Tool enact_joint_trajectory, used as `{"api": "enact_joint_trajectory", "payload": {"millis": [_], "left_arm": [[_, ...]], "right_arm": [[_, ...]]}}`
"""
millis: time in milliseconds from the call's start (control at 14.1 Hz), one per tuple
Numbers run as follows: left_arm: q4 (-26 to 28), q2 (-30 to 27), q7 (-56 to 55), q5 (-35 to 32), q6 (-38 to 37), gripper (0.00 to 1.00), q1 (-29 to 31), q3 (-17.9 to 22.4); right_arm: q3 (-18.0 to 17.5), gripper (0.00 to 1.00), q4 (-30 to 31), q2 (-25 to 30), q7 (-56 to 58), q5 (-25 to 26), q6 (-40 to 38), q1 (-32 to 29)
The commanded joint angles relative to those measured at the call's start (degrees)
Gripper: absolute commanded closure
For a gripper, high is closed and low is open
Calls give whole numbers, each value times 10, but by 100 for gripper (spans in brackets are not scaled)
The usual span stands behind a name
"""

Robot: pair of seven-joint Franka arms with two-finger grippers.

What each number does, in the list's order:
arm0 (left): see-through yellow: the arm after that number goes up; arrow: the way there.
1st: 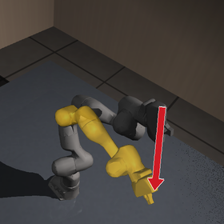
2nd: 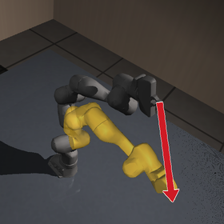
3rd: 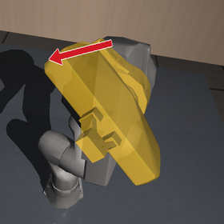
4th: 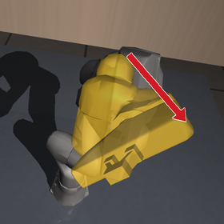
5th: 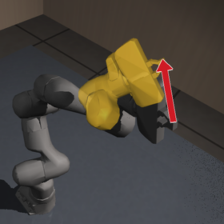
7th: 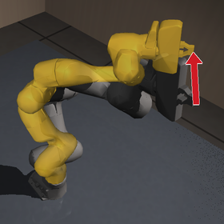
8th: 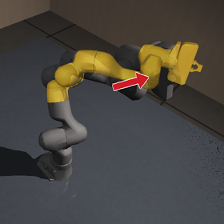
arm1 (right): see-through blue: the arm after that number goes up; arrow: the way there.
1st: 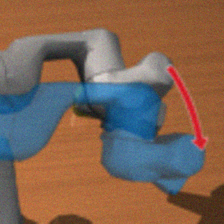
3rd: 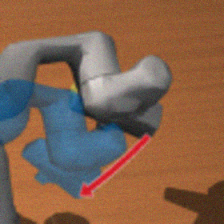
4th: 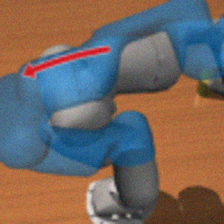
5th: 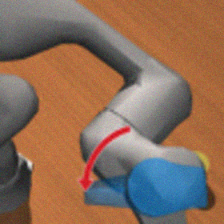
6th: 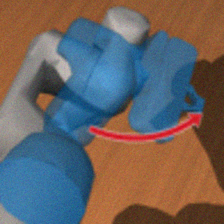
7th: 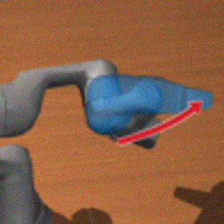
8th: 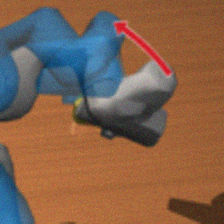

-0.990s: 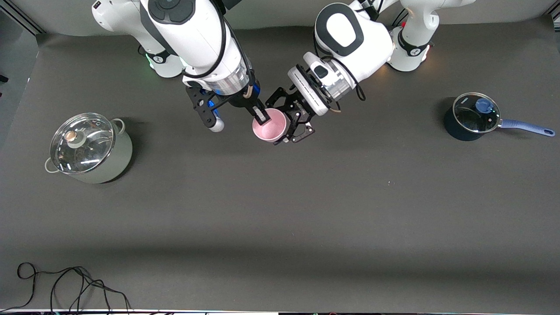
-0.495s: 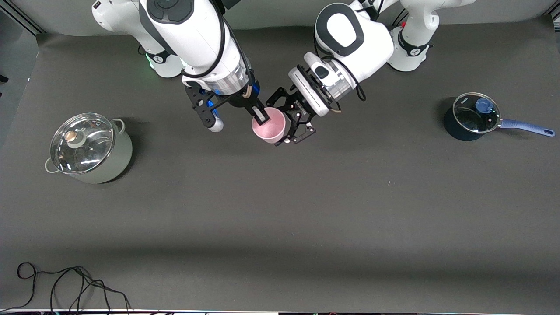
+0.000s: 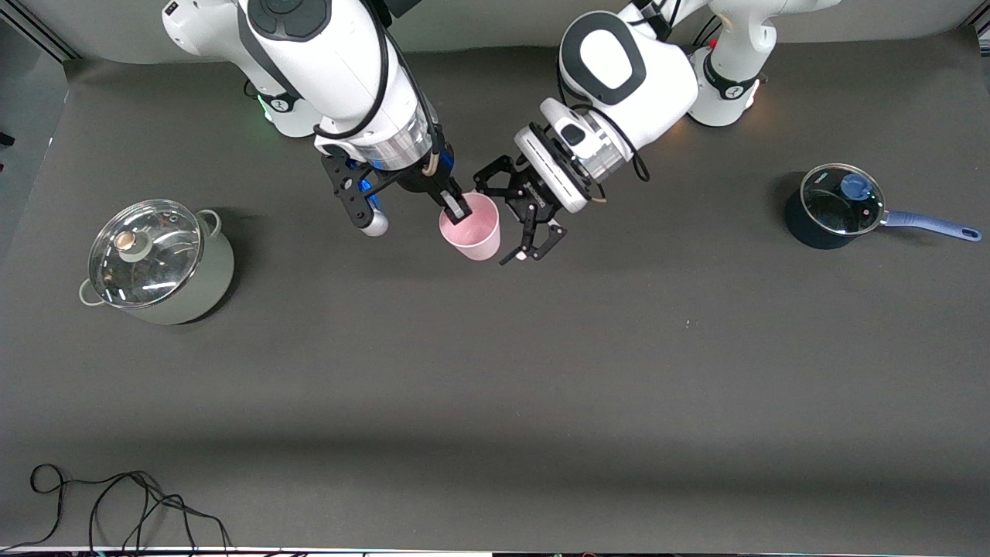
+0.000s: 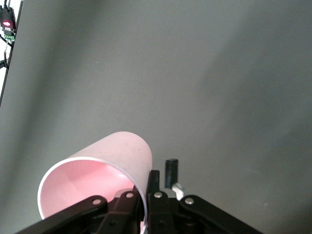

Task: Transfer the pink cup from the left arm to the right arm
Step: 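Open the left gripper and withdraw it while the right gripper holds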

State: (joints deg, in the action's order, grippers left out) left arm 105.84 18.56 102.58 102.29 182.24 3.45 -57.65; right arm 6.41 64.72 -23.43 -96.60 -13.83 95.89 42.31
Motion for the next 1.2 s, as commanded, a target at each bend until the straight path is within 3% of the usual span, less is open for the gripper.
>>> {"api": "enact_joint_trajectory", "payload": {"millis": [0,212,354,707,848,990,1131], "left_arm": [[15,11,-3,2,-1,0,27,6],[19,30,-2,1,-4,0,72,6],[27,51,-1,-16,-30,0,119,5],[65,67,-3,-65,-178,0,231,6],[83,67,-9,-102,-231,0,270,6],[92,66,-81,-194,-301,0,304,12],[83,62,-263,-371,-405,0,321,43]], "right_arm": [[2,100,-17,-9,10,-5,-2,-1],[13,100,-6,-5,115,0,-6,-8],[40,100,25,7,199,6,-21,-14],[183,100,82,45,492,12,-127,-10],[225,100,108,61,617,46,-139,-10],[271,100,140,78,723,66,-136,-11],[325,100,158,80,821,66,-127,-10]]}}
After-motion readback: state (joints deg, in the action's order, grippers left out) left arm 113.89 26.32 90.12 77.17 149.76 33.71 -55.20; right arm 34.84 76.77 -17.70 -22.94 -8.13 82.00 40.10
